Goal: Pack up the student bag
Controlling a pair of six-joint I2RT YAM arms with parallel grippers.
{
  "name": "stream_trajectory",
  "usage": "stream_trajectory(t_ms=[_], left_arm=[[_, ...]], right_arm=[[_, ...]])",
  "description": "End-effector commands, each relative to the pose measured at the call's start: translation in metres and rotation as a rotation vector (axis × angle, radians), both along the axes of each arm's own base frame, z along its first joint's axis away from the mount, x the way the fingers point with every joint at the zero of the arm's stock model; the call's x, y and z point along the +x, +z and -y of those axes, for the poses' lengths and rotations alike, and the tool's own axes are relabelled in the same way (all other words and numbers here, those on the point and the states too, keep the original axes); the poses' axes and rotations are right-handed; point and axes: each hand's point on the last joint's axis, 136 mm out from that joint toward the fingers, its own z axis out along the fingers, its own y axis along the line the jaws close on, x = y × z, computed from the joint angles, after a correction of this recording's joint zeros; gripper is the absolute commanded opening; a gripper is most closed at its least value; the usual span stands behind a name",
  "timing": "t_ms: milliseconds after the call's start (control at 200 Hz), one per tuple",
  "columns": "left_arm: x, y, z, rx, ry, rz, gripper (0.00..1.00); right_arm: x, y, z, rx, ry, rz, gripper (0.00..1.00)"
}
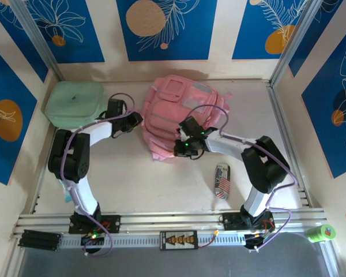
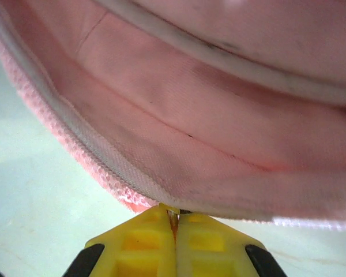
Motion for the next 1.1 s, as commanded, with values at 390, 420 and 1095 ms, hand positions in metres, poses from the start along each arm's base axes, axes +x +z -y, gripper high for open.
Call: stream_trajectory(t_ms=[390, 420, 1095], left_arm=[[-0.071, 0.031, -0.003, 0.151, -0.096, -0.062, 0.53], [-0.074, 0.031, -0.001, 0.18, -0.106, -0.069, 0.53], [-0.053, 0.003, 0.03, 0.489, -0.24, -0.187, 0.41]], right_arm=[[0.024, 0.007, -0.083, 0.096, 0.133, -0.02, 0.0], [0.024, 0.007, -0.084, 0.098, 0.134, -0.022, 0.0], [0.021, 0.004, -0.083, 0.108, 0.124, -0.029, 0.0]])
